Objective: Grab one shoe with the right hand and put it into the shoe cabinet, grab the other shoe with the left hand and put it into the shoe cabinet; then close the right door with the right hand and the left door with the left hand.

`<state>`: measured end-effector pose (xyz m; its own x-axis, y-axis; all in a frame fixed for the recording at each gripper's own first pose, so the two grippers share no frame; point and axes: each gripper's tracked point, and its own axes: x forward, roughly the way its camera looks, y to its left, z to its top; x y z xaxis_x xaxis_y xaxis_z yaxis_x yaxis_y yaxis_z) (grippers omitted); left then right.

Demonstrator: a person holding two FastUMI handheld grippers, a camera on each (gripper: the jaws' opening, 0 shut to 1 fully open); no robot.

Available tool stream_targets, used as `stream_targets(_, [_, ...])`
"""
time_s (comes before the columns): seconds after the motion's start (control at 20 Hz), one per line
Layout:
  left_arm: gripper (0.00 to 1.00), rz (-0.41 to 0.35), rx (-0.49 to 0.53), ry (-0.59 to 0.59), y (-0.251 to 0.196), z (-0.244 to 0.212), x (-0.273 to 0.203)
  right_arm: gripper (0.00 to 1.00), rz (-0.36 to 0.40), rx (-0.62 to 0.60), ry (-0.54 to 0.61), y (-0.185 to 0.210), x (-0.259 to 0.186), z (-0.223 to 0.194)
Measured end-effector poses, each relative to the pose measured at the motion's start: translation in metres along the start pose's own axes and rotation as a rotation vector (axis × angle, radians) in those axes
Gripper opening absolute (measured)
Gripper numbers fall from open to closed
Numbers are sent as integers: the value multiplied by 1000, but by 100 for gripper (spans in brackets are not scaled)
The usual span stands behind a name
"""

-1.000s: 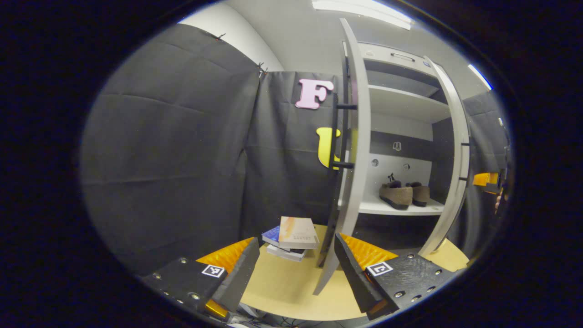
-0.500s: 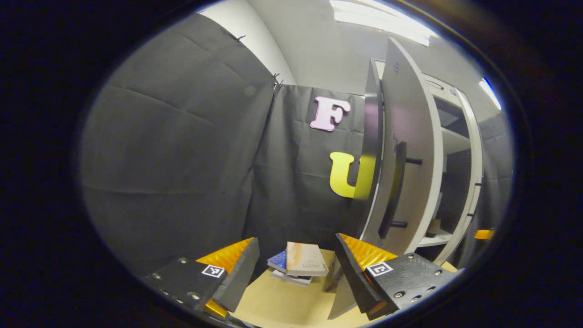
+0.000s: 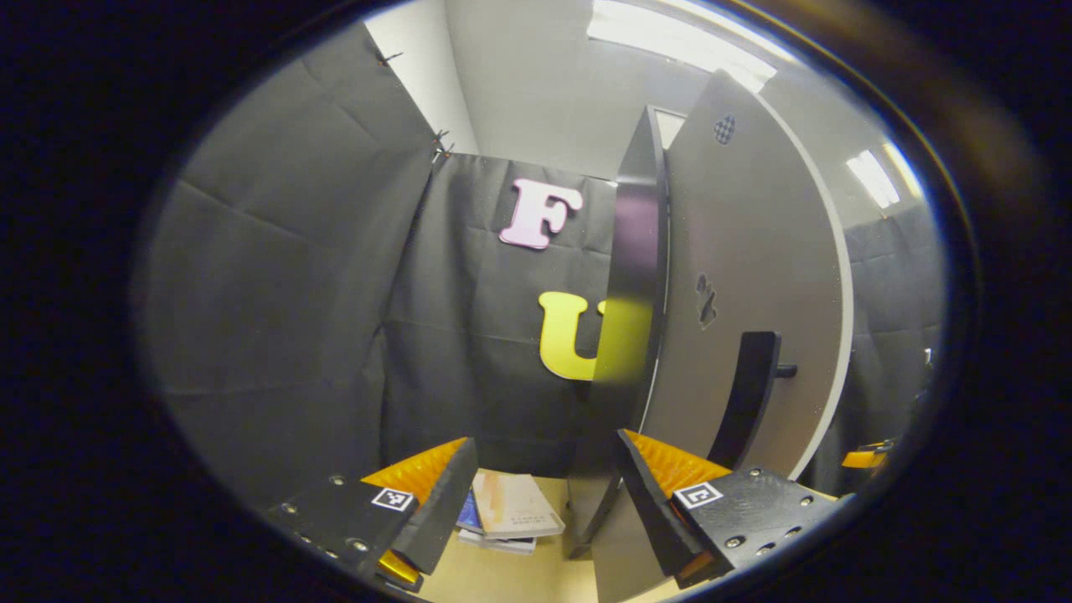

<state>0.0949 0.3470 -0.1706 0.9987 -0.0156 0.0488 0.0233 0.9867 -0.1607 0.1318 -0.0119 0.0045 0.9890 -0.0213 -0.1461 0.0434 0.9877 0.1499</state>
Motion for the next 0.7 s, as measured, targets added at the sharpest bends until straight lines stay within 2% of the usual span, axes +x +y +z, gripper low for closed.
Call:
stream_targets(0.1, [96,-21,0,-2,-1,8,14,96,-7,9,4,-1,-1,1])
stream_targets(0.3, [96,-116,-17,0,-25,13,30,96,-30,27,2,-2,0,2])
stream_targets(0.4, [95,-116,-3,5,-24,13,31,96,-44,39,4,-3,1,2])
stream_targets(0.45, [100,-119,-12,8,-24,12,30,96,-49,45,6,-3,2,3])
stream_targets(0.55, [100,-129,-50,27,-27,8,30,96,-55,54,10,-2,4,4])
stream_targets(0.6, [95,-139,-63,34,-31,7,29,96,-57,52,10,-3,4,4])
stream_targets(0.7, [93,-143,-54,37,-37,9,29,96,-63,44,7,-5,4,5])
